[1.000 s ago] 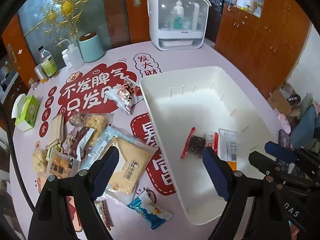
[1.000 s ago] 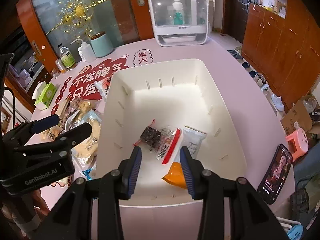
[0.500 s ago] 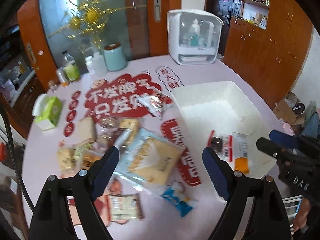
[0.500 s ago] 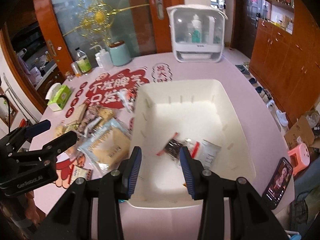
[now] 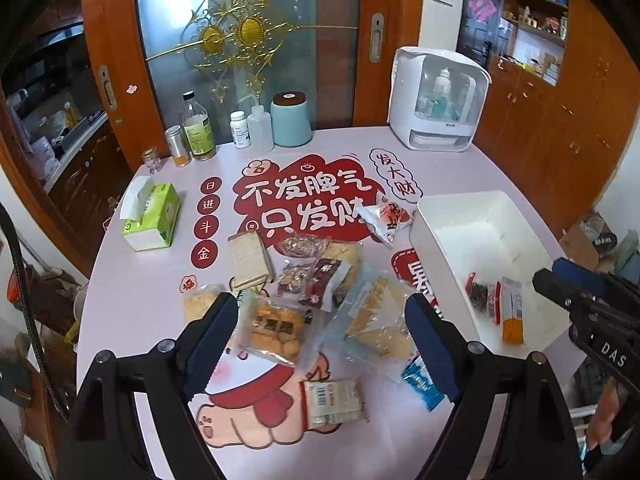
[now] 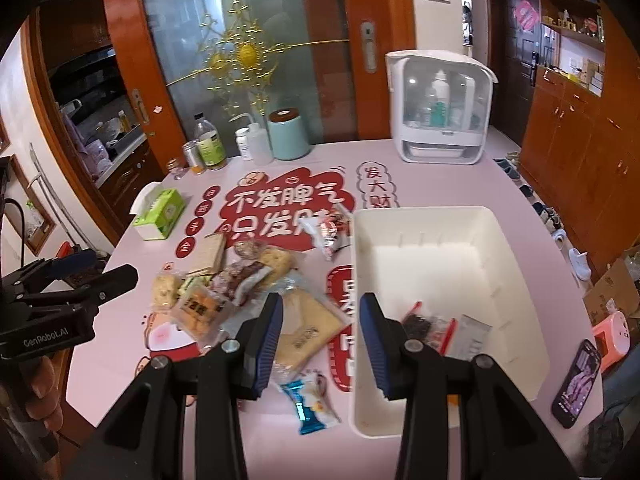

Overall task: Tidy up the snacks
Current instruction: 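Move both tools back over the snack pile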

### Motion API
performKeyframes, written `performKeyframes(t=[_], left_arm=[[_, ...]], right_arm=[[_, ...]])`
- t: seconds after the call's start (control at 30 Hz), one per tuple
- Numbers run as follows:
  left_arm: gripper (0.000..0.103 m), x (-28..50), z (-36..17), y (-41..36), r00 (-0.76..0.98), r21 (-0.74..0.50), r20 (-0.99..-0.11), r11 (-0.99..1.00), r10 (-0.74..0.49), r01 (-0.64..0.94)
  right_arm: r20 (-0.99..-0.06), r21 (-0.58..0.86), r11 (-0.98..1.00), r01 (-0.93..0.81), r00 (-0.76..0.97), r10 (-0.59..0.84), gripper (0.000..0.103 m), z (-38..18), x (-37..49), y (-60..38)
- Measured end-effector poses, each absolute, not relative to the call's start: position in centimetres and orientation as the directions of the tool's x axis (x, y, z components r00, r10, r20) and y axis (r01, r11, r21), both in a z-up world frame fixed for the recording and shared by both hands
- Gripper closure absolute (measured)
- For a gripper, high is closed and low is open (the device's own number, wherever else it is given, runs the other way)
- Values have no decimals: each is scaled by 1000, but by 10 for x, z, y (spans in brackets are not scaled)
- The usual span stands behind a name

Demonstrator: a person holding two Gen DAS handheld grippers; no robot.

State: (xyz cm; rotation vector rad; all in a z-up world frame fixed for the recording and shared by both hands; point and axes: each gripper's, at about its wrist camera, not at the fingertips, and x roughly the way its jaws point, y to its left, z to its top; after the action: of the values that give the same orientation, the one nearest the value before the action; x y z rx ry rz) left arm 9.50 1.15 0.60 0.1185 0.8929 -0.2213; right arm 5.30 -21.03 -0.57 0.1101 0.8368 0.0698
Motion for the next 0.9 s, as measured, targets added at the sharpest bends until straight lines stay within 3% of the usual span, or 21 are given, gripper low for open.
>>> performKeyframes(t=[0.13, 0.37, 0.53, 0.9], left_arm=[[18, 93, 0, 25, 601, 42, -787, 961, -137, 275], [18, 92, -41, 31, 472, -16, -849, 905, -236, 425], [18, 81, -89, 22, 406, 58, -890, 832, -207, 551], [18, 74, -169, 5, 219, -22, -932, 647, -290, 762]], right_arm=[[-743, 120, 992, -39, 660, 115, 63, -9, 52, -190], [-787, 116, 992, -42, 606, 118, 63, -39, 49, -164], [-834, 106, 994, -34, 541, 107, 63, -78, 39, -152], [-875, 121, 990, 72, 479, 72, 63, -154, 19, -154]])
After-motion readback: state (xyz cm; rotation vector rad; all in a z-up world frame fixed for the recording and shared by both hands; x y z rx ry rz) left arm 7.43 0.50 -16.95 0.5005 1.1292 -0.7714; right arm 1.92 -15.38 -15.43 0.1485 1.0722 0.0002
